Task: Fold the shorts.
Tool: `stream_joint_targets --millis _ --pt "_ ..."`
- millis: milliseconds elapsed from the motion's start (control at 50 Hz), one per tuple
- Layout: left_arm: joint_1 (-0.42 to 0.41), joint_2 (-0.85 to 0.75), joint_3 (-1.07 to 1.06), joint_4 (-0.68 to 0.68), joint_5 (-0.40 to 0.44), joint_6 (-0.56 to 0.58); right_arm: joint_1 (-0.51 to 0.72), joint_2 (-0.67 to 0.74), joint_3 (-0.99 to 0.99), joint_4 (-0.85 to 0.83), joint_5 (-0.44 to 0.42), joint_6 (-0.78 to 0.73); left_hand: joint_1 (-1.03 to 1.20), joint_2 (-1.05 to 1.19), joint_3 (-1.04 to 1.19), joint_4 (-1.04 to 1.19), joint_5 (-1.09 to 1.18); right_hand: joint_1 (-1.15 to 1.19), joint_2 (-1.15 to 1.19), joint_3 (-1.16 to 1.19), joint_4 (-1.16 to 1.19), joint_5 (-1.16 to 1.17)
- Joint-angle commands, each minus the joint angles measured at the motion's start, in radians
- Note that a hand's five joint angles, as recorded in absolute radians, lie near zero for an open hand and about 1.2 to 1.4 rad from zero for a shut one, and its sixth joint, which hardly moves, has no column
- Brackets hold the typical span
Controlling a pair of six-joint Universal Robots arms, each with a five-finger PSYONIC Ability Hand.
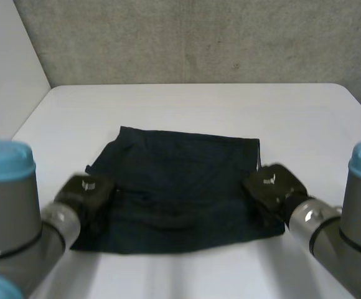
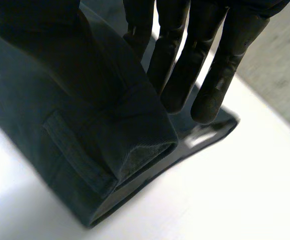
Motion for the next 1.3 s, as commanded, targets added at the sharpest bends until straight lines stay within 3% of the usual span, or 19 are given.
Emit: stream_joint_targets --millis 20,140,240,320,380,440,460,480,500,580,680,820,940,1000,1300 --pt "-0.005 -0.206 0.391 0.019 -0.002 0.091 0.009 0.134 -0.28 -0.021 0.034 -0.004 0.262 0.202 0.218 0.2 0.26 0.411 0.219 0.212 0.204 0.226" --pt "-0.01 -0.47 0.753 0.015 -0.007 0.182 0.01 0.336 -0.554 -0.044 0.091 -0.035 0.262 0.202 0.218 0.2 0.26 0.411 0.219 0.212 0.204 0.226" --pt "0.002 -0.685 0.996 0.022 0.004 0.234 0.009 0.555 -0.775 -0.112 0.103 -0.148 0.262 0.202 0.218 0.2 0.26 0.411 0.219 0.212 0.204 0.226" --pt "0.005 -0.884 1.187 0.1 -0.004 0.252 0.006 0.706 -0.887 -0.209 0.111 -0.211 0.262 0.202 0.218 0.2 0.26 0.411 0.219 0.212 0.204 0.226" --pt "0.005 -0.946 1.249 0.152 -0.008 0.264 0.006 0.774 -0.936 -0.266 0.128 -0.227 0.233 0.174 0.19 0.171 0.231 0.409 0.217 0.21 0.202 0.224" --pt "0.004 -0.974 1.261 0.215 0.001 0.272 0.0 0.823 -0.976 -0.304 0.138 -0.227 -0.44 -0.499 -0.483 -0.502 -0.442 -0.313 -0.506 -0.513 -0.521 -0.499" --pt "0.004 -0.974 1.258 0.229 -0.002 0.271 0.001 0.829 -0.981 -0.306 0.14 -0.225 -0.66 -0.72 -0.704 -0.722 -0.663 -0.734 -0.926 -0.934 -0.942 -0.919" --pt "0.002 -0.974 1.248 0.246 -0.004 0.268 0.001 0.828 -0.981 -0.305 0.14 -0.225 -0.904 -0.963 -0.947 -0.965 -0.906 -0.81 -1.003 -1.01 -1.018 -0.996" --pt "-0.002 -0.974 1.237 0.251 -0.001 0.263 0.001 0.821 -0.978 -0.303 0.14 -0.222 -0.947 -1.006 -0.99 -1.009 -0.949 -0.81 -1.003 -1.01 -1.018 -0.996" --pt "-0.014 -0.914 1.156 0.249 0.006 0.237 0.003 0.713 -0.904 -0.301 0.142 -0.157 -0.959 -1.019 -1.003 -1.021 -0.961 -0.81 -1.003 -1.01 -1.018 -0.996" --pt "-0.025 -0.729 0.973 0.249 0.024 0.16 -0.008 0.486 -0.731 -0.3 0.129 0.004 -0.959 -1.019 -1.003 -1.021 -0.961 -0.81 -1.003 -1.01 -1.018 -0.996" --pt "-0.007 -0.463 0.65 0.249 0.11 -0.021 -0.051 0.277 -0.51 -0.131 0.082 0.179 -0.956 -1.016 -1.0 -1.018 -0.958 -0.81 -1.003 -1.01 -1.018 -0.996" --pt "0.044 -0.304 0.421 0.249 0.165 -0.151 -0.085 0.26 -0.365 -0.002 0.01 0.273 -0.95 -1.01 -0.994 -1.012 -0.953 -0.648 -0.84 -0.847 -0.855 -0.833" --pt "0.053 -0.25 0.323 0.249 0.174 -0.193 -0.088 0.265 -0.318 -0.015 0.0 0.276 -0.941 -1.001 -0.985 -1.003 -0.944 -0.516 -0.708 -0.715 -0.723 -0.701" --pt "0.082 -0.19 0.149 0.252 0.173 -0.203 -0.099 0.419 -0.289 -0.177 -0.003 0.261 -0.944 -1.004 -0.988 -1.006 -0.947 -0.231 -0.423 -0.43 -0.438 -0.416"
